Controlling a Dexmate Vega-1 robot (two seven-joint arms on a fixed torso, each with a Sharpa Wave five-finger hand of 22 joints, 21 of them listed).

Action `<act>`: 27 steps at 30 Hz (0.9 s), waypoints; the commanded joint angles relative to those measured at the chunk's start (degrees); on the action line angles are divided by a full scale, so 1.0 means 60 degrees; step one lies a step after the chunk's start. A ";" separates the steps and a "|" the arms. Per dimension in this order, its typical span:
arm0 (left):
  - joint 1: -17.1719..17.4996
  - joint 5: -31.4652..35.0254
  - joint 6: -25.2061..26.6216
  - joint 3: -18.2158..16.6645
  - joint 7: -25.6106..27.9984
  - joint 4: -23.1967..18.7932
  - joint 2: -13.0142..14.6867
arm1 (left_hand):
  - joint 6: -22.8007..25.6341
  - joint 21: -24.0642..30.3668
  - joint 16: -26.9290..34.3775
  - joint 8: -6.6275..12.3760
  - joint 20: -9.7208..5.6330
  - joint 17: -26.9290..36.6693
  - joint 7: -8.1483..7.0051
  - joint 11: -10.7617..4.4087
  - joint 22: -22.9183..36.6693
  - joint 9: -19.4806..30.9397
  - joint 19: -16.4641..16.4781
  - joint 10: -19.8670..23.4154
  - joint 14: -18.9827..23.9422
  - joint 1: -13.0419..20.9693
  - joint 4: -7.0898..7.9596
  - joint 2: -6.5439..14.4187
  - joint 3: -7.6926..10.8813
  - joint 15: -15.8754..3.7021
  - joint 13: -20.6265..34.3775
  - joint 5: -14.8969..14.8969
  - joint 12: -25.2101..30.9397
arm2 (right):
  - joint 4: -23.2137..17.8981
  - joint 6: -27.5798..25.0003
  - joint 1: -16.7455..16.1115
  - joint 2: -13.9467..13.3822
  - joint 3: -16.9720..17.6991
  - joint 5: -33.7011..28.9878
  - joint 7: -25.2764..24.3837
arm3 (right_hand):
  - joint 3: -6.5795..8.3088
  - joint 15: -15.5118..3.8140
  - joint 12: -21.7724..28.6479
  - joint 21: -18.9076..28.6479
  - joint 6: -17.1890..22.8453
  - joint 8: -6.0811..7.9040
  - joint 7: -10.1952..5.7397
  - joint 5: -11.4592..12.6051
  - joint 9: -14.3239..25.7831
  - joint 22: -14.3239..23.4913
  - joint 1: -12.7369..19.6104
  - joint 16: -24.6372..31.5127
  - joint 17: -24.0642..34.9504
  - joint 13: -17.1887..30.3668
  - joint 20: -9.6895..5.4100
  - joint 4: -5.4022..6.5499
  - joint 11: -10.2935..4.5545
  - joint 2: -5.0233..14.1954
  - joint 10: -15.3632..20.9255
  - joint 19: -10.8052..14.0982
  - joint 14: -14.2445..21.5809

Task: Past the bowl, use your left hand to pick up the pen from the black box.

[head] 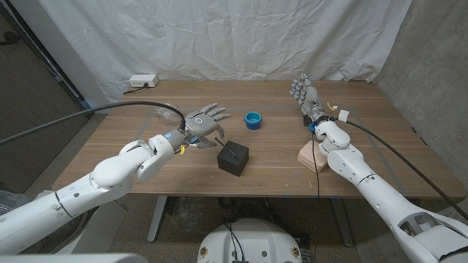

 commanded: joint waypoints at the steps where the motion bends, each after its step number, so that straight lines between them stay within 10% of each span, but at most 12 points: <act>1: -0.0103 -0.0092 -0.0026 0.0158 0.0121 0.0162 -0.0099 | -0.0037 0.0062 0.0016 -0.0019 -0.0056 0.0019 -0.0029 -0.0047 0.0042 0.0043 0.0012 0.0069 0.0045 0.0083 -0.0011 0.0029 -0.0066 -0.0580 0.0030 0.0075 0.0022 | -0.0069 -0.0058 -0.0040 -0.0059 0.0031 0.0002 -0.0051 | 0.0000 0.0055 0.0015 -0.0015 0.0065 0.0021 0.0026 -0.0025 -0.0004 0.0022 0.0030 -0.0032 0.0015 0.0056 -0.0016 -0.0047 0.0031 0.0122 0.0018 0.0058 0.0062; 27: -0.0194 -0.0398 -0.0080 0.0421 0.0437 0.0530 -0.0248 | -0.0049 0.0061 0.0006 -0.0082 -0.0020 0.0021 -0.0030 -0.0053 0.0043 0.0049 0.0020 0.0088 0.0068 0.0135 0.0007 0.0117 -0.0168 -0.0583 0.0030 0.0164 0.0012 | -0.0046 -0.0181 -0.0006 -0.0080 -0.0044 -0.0122 -0.0159 | -0.0020 0.0055 0.0014 -0.0087 0.0064 0.0021 0.0022 -0.0026 -0.0004 0.0025 0.0027 -0.0032 0.0015 0.0056 -0.0015 -0.0066 0.0040 0.0133 0.0016 0.0085 0.0063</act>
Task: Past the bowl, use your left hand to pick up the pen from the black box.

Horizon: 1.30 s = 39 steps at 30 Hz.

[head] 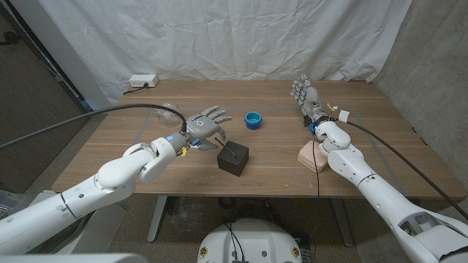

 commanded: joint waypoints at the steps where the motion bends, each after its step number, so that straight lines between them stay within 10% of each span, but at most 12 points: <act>1: -0.0102 -0.0209 -0.0119 0.0148 0.0230 0.0263 -0.0101 | 0.0012 0.0064 0.0007 -0.0007 -0.0037 0.0023 0.0021 -0.0037 0.0043 0.0050 0.0027 0.0056 0.0027 0.0085 0.0008 0.0068 -0.0016 -0.0552 0.0031 0.0060 0.0012 | -0.0127 -0.0119 -0.0039 -0.0078 -0.0035 -0.0148 -0.0184 | 0.0020 0.0049 0.0012 -0.0014 0.0067 0.0022 0.0021 -0.0026 -0.0004 0.0026 -0.0023 -0.0033 0.0015 0.0056 -0.0014 -0.0026 0.0044 0.0083 0.0012 0.0086 0.0060; 39: -0.0365 -0.0224 -0.0172 0.0433 0.0585 0.0576 -0.0248 | 0.1349 0.0087 0.0006 0.0501 -0.0056 0.0004 0.0027 -0.0334 0.0052 0.0179 0.0086 0.0491 0.0117 0.0319 -0.0024 0.0272 -0.0181 -0.0687 0.0017 0.0192 0.0078 | 0.0038 -0.0205 0.0067 -0.0026 -0.0126 -0.0348 -0.0355 | -0.0003 0.0051 0.0009 -0.0110 0.0061 0.0022 0.0003 -0.0027 -0.0003 0.0030 -0.0019 -0.0036 0.0014 0.0057 -0.0009 -0.0055 -0.0001 0.0100 0.0003 0.0119 0.0058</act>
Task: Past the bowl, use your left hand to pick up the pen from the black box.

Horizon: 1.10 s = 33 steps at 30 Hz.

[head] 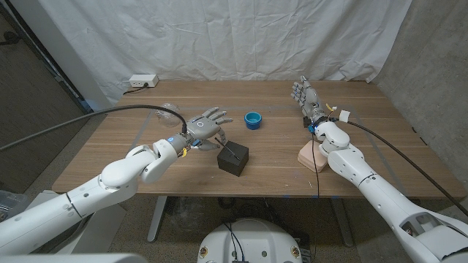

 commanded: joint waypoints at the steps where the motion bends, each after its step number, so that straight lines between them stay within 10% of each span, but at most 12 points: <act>1: -0.0092 -0.0019 0.0009 0.0094 0.0047 0.0099 -0.0082 | 0.0197 0.0086 0.0006 0.0130 0.0018 0.0028 -0.0011 -0.0017 0.0053 0.0042 0.0033 0.0112 0.0038 0.0113 0.0009 0.0061 -0.0060 -0.0680 0.0018 0.0046 0.0028 | 0.0179 0.0007 0.0094 0.0070 -0.0031 0.0016 0.0080 | -0.0005 0.0051 0.0010 -0.0016 0.0060 0.0021 0.0002 -0.0027 -0.0003 0.0030 0.0019 0.0011 0.0009 0.0057 0.0029 -0.0056 0.0003 0.0062 0.0005 0.0085 0.0062; 33: -0.0229 0.0081 0.0292 0.0219 -0.0194 -0.0034 -0.0272 | 0.0708 0.0130 0.0091 0.0275 0.0048 0.0039 -0.0018 -0.0077 0.0046 0.0041 0.0203 0.0450 0.0320 0.0283 -0.0004 0.0225 -0.0145 -0.0740 0.0015 0.0088 0.0071 | 0.0220 -0.0027 0.0119 -0.0004 0.0012 0.0081 0.0193 | -0.0030 0.0054 0.0009 -0.0092 0.0057 0.0021 0.0001 -0.0030 -0.0003 0.0034 0.0010 0.0007 0.0009 0.0057 0.0034 -0.0073 0.0031 0.0075 0.0000 0.0116 0.0055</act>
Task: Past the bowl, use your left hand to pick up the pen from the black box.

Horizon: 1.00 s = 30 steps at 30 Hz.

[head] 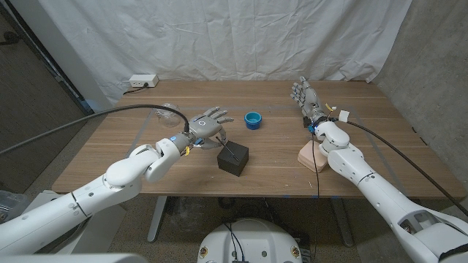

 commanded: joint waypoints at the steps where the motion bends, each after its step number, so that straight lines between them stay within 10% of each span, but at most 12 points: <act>1: -0.0017 0.0015 0.0069 0.0013 0.0057 -0.0019 -0.0055 | 0.0209 0.0062 0.0084 0.0109 0.0038 0.0012 0.0001 -0.0121 0.0046 0.0044 0.0067 0.0155 0.0121 0.0139 0.0014 0.0087 -0.0062 -0.0755 0.0015 0.0088 0.0073 | -0.0029 -0.0033 -0.0005 -0.0036 0.0025 0.0027 0.0014 | -0.0003 0.0055 0.0010 -0.0026 0.0052 0.0019 -0.0002 -0.0030 -0.0003 0.0035 0.0011 0.0007 0.0012 0.0057 0.0015 -0.0047 0.0033 0.0076 0.0002 0.0069 0.0055; 30: 0.0078 -0.0560 0.0447 -0.0078 0.0219 0.0032 -0.0233 | 0.1585 0.0120 0.0152 0.0594 0.0168 0.0034 0.0016 -0.0197 0.0040 -0.0001 0.0441 0.0850 0.0663 0.0379 -0.0039 0.0159 -0.0283 -0.0934 0.0004 0.0004 0.0112 | 0.0435 -0.0006 0.0257 0.0128 -0.0075 0.0012 0.0177 | -0.0025 0.0062 0.0007 -0.0097 0.0041 0.0018 -0.0003 -0.0030 -0.0003 0.0038 0.0008 0.0007 0.0011 0.0057 0.0018 -0.0067 0.0020 0.0084 -0.0008 0.0093 0.0057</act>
